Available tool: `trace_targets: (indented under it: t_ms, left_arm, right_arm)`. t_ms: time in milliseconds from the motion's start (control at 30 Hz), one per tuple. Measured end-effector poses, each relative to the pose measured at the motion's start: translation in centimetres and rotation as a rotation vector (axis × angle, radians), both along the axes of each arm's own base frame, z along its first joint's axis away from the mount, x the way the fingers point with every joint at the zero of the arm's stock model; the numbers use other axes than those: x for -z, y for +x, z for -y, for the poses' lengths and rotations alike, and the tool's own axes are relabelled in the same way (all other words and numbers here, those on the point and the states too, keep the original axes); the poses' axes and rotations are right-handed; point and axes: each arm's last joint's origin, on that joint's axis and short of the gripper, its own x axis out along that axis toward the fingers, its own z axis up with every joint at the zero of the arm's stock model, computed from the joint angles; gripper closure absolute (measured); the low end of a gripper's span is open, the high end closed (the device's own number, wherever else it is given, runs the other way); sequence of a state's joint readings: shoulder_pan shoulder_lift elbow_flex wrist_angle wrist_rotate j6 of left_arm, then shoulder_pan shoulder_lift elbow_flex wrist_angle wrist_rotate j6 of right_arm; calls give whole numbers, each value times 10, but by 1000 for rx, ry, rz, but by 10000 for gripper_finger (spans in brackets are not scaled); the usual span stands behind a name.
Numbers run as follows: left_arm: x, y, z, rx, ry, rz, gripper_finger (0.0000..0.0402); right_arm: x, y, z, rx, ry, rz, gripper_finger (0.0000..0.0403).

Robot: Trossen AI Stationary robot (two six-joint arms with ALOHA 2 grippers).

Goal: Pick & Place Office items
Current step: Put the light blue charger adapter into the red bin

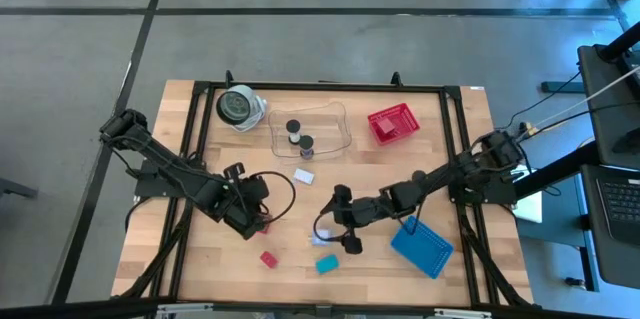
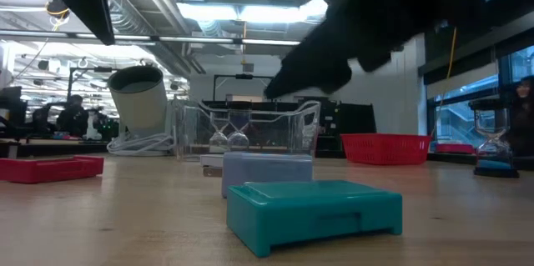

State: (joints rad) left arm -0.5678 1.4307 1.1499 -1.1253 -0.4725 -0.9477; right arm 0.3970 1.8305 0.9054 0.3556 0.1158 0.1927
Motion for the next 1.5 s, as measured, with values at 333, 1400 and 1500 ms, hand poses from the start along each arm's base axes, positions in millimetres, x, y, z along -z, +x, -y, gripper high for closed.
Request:
trace_targets:
  t_ms: [333, 1400, 1500]
  left_arm:
    - [0, -4, 8, 2, -11, 14, 258]
    - [0, -4, 7, 4, -8, 13, 258]
    - [0, -4, 7, 4, -9, 13, 258]
  right_arm:
    - [38, 6, -15, -50, -26, 20, 26]
    - [56, 13, -18, -6, 39, -53, 189]
    - [48, 12, -17, 40, 42, -41, 188]
